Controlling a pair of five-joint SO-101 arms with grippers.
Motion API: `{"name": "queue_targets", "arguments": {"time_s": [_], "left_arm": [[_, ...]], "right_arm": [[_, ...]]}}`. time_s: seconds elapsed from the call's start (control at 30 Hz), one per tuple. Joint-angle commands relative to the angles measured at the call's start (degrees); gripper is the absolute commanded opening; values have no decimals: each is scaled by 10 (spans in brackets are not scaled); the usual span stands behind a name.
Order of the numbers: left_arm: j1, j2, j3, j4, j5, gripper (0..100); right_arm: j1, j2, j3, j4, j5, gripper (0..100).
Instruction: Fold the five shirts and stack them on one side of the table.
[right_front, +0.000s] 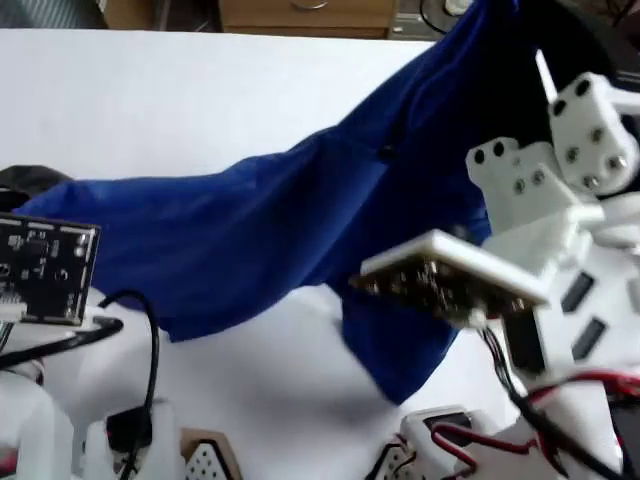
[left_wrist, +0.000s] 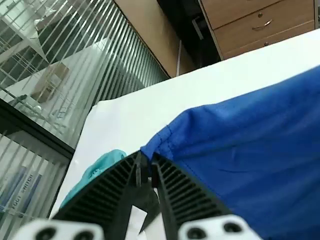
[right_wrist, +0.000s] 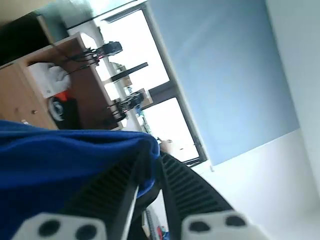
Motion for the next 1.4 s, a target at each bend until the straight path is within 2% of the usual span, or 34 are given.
{"name": "queue_targets", "arguments": {"time_s": [0.0,0.3,0.47,0.63,0.87,1.03,1.37], "left_arm": [[1,-1,-21,2,4,25],[0,-19,-66,5,4,25],[0,-41,-76,5,4,25],[0,-53,-77,-16,4,25],[0,-51,-50,-90,4,25],[-1,-51,16,-144,-1,25],[-74,-51,85,-241,-1,25]], "right_arm": [[3,-12,-25,-16,4,20],[1,-13,-93,-11,4,20],[0,-13,-123,55,0,20],[0,-13,-141,68,0,20],[0,-12,-135,68,0,20],[0,-9,-135,68,0,20],[0,-12,-134,87,0,20]]}}
